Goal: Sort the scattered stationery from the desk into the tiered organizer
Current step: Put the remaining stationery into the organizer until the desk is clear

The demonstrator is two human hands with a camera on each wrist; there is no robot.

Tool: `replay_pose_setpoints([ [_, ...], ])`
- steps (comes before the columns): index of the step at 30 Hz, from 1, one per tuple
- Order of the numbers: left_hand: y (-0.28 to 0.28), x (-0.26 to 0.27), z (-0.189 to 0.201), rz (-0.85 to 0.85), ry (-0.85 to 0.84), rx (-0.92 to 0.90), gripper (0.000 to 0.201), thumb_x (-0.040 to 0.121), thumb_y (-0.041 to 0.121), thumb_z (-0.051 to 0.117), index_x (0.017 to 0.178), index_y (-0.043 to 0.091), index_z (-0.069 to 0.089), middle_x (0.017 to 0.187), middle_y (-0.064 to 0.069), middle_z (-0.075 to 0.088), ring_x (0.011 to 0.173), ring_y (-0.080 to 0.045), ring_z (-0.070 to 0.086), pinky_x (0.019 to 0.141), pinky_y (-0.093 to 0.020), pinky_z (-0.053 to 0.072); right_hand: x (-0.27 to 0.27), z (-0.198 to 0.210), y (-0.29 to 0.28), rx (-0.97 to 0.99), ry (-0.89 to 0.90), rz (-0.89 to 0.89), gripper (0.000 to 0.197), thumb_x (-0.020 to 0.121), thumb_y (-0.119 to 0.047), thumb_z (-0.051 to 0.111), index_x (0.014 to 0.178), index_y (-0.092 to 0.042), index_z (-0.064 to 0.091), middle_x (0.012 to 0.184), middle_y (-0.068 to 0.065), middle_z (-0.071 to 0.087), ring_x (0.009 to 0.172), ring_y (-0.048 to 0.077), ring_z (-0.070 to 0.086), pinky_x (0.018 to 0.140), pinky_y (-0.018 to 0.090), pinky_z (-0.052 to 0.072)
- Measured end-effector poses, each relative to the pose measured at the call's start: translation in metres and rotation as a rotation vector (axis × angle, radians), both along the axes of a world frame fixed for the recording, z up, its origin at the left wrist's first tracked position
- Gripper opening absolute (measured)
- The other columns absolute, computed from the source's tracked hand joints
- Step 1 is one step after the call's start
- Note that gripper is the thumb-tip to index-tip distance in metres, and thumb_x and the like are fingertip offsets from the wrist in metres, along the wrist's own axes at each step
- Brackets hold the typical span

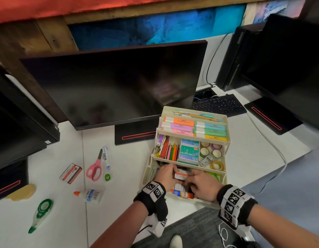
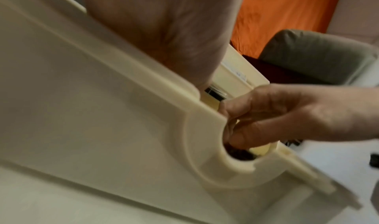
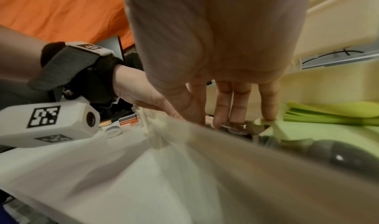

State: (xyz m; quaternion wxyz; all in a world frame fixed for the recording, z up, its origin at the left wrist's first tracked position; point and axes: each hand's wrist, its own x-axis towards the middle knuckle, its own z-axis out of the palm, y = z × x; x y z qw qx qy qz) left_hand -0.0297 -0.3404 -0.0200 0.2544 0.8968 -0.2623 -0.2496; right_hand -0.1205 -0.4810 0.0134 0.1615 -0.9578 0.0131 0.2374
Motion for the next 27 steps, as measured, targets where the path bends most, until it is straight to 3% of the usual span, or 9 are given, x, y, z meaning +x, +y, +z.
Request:
replay_pose_setpoints([
  [4,-0.006,-0.004,0.001,-0.004,-0.104,0.074,0.023,0.084,0.014,0.067,0.106,0.016,0.059,0.121,-0.005,0.053,0.108,-0.023,0.055,0.09,-0.033,0.048,0.007,-0.001,0.006,-0.094,0.052,0.04,0.039,0.092,-0.024,0.04,0.128,-0.033,0.053,0.132,0.003,0.045,0.124,0.025,0.043,0.101,0.038,0.037],
  [8,0.005,-0.004,0.009,-0.025,-0.128,0.047,0.023,0.088,0.014,0.06,0.111,0.02,0.06,0.123,0.001,0.053,0.109,-0.02,0.055,0.091,-0.032,0.047,0.013,-0.004,0.014,-0.122,0.092,0.029,0.035,0.093,-0.027,0.037,0.123,-0.033,0.055,0.135,0.004,0.043,0.123,0.026,0.045,0.096,0.039,0.033],
  [10,0.025,-0.003,0.023,-0.013,-0.116,-0.018,0.016,0.09,0.018,0.057,0.105,0.021,0.062,0.115,0.004,0.059,0.101,-0.015,0.058,0.086,-0.028,0.048,0.014,-0.007,0.017,-0.145,0.103,0.042,0.035,0.094,-0.028,0.036,0.124,-0.035,0.052,0.138,0.005,0.04,0.123,0.026,0.044,0.096,0.041,0.03],
  [14,0.085,0.009,0.045,0.248,-0.085,-0.257,0.008,0.09,0.02,0.058,0.094,0.019,0.065,0.095,0.007,0.068,0.083,-0.009,0.063,0.076,-0.022,0.051,0.015,-0.009,0.018,-0.162,0.107,0.064,0.041,0.096,-0.03,0.034,0.135,-0.039,0.043,0.148,0.004,0.03,0.129,0.025,0.039,0.099,0.042,0.029],
  [17,0.141,0.034,0.04,0.521,-0.246,-0.296,0.009,0.089,0.009,0.058,0.093,0.012,0.066,0.09,0.002,0.067,0.079,-0.011,0.06,0.07,-0.012,0.044,0.017,-0.007,0.017,-0.109,0.08,0.048,0.038,0.096,-0.03,0.034,0.13,-0.042,0.048,0.147,-0.001,0.034,0.128,0.021,0.042,0.1,0.038,0.035],
  [19,0.183,0.056,0.026,0.72,-0.341,-0.196,0.015,0.088,0.005,0.056,0.101,0.006,0.065,0.099,-0.01,0.064,0.092,-0.024,0.058,0.08,-0.027,0.045,0.018,-0.003,0.019,-0.092,0.061,0.061,0.034,0.097,-0.032,0.034,0.124,-0.039,0.054,0.137,-0.003,0.043,0.12,0.019,0.047,0.098,0.035,0.039],
  [22,0.237,0.091,-0.002,0.916,-0.274,0.105,0.035,0.087,0.004,0.052,0.123,0.007,0.051,0.125,-0.019,0.05,0.116,-0.037,0.045,0.098,-0.043,0.038,0.022,0.007,0.029,-0.088,0.028,0.089,0.033,0.096,-0.035,0.036,0.122,-0.031,0.056,0.121,-0.001,0.052,0.109,0.018,0.054,0.089,0.032,0.043],
  [25,0.266,0.112,-0.019,0.822,-0.085,0.352,0.063,0.088,0.012,0.051,0.145,0.017,0.025,0.147,-0.012,0.029,0.131,-0.037,0.031,0.108,-0.045,0.032,0.025,0.015,0.04,-0.082,-0.001,0.093,0.032,0.096,-0.033,0.037,0.121,-0.028,0.056,0.117,-0.001,0.055,0.104,0.019,0.057,0.086,0.032,0.047],
  [27,0.27,0.119,-0.025,0.787,-0.031,0.375,0.066,0.088,0.011,0.051,0.146,0.021,0.02,0.145,-0.011,0.026,0.126,-0.037,0.035,0.103,-0.046,0.037,0.025,0.018,0.044,-0.07,-0.017,0.087,0.031,0.095,-0.031,0.037,0.12,-0.028,0.056,0.117,-0.001,0.056,0.104,0.02,0.058,0.086,0.033,0.048],
])
